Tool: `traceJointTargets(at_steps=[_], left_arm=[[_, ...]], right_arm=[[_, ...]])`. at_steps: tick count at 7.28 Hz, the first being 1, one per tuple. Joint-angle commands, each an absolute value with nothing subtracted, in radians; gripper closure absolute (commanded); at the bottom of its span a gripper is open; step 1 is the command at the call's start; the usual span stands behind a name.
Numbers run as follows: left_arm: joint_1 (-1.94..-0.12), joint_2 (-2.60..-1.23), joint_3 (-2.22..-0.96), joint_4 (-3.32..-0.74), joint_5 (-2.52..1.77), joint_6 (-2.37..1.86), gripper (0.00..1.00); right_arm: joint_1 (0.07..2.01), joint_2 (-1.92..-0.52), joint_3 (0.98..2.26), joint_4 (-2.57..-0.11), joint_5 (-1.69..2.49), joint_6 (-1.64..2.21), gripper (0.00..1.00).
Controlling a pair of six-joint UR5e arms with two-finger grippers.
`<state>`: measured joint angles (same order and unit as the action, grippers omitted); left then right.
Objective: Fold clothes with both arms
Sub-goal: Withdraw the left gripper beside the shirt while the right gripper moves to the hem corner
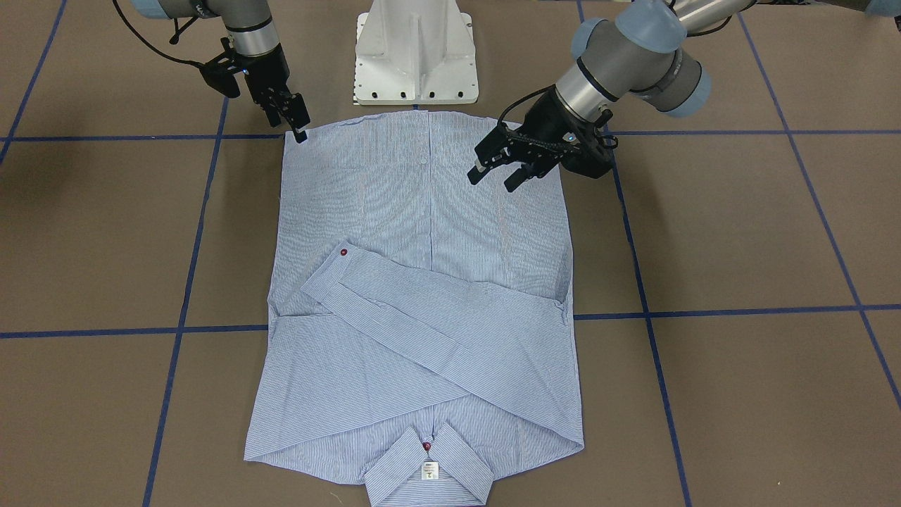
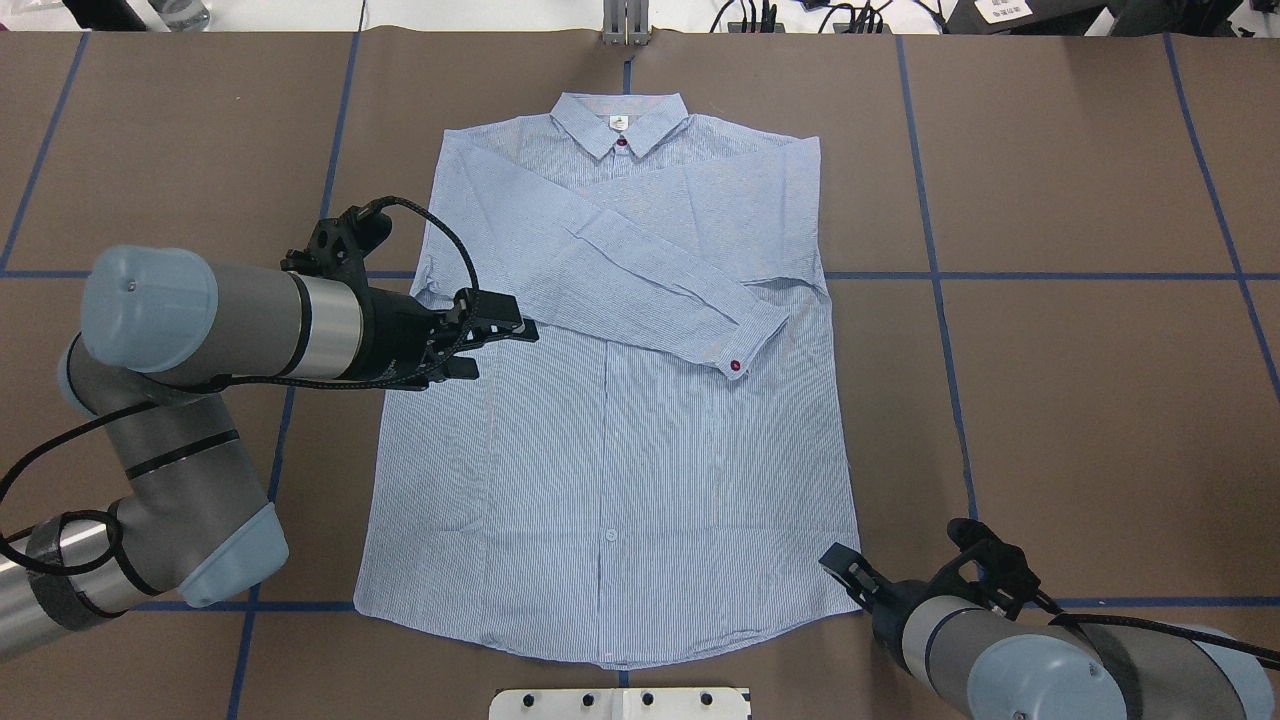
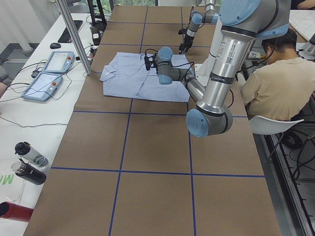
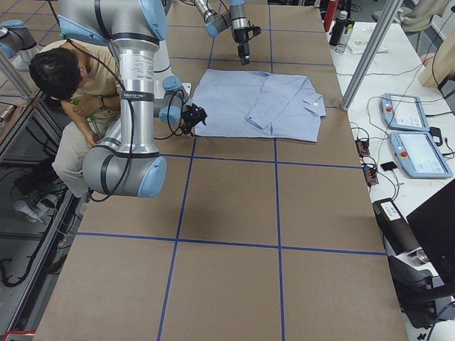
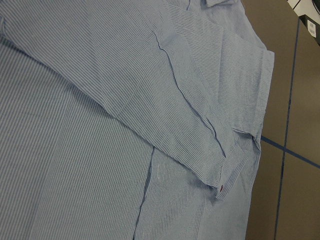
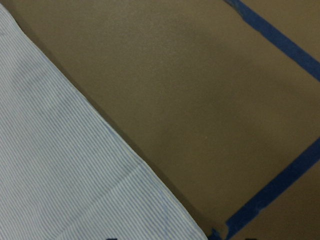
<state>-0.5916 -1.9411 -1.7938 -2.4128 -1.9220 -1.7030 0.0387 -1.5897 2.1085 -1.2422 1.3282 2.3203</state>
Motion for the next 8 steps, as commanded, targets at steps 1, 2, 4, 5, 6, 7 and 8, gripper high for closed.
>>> traceJointTargets(at_steps=[1,2,4,5,6,7,8], left_arm=[[-0.591,-1.940,-1.789,-2.413,-1.919,-1.703,0.09],[-0.589,-1.940,-1.786,-2.413,-1.919,-1.703,0.09],[-0.589,-1.940,-1.781,-2.413,-1.917,-1.703,0.09],[-0.588,-1.940,-1.781,-2.413,-1.917,-1.704,0.09],[-0.588,-1.940,-1.781,-2.413,-1.917,-1.703,0.09],[-0.588,-1.940,-1.776,-2.414,-1.917,-1.703,0.09],[-0.588,-1.940,-1.773,-2.414,-1.916,-1.703,0.09]], right_arm=[[0.032,-1.591,2.103,-1.246,1.327,2.335,0.13],[0.031,-1.589,2.097,-1.246,1.328,2.335,0.13],[0.028,-1.586,2.086,-1.246,1.331,2.336,0.15],[0.028,-1.585,2.088,-1.246,1.333,2.336,0.17],[0.028,-1.580,2.086,-1.247,1.333,2.336,0.19],[0.028,-1.578,2.091,-1.246,1.333,2.336,0.19],[0.028,-1.578,2.092,-1.247,1.333,2.336,0.19]])
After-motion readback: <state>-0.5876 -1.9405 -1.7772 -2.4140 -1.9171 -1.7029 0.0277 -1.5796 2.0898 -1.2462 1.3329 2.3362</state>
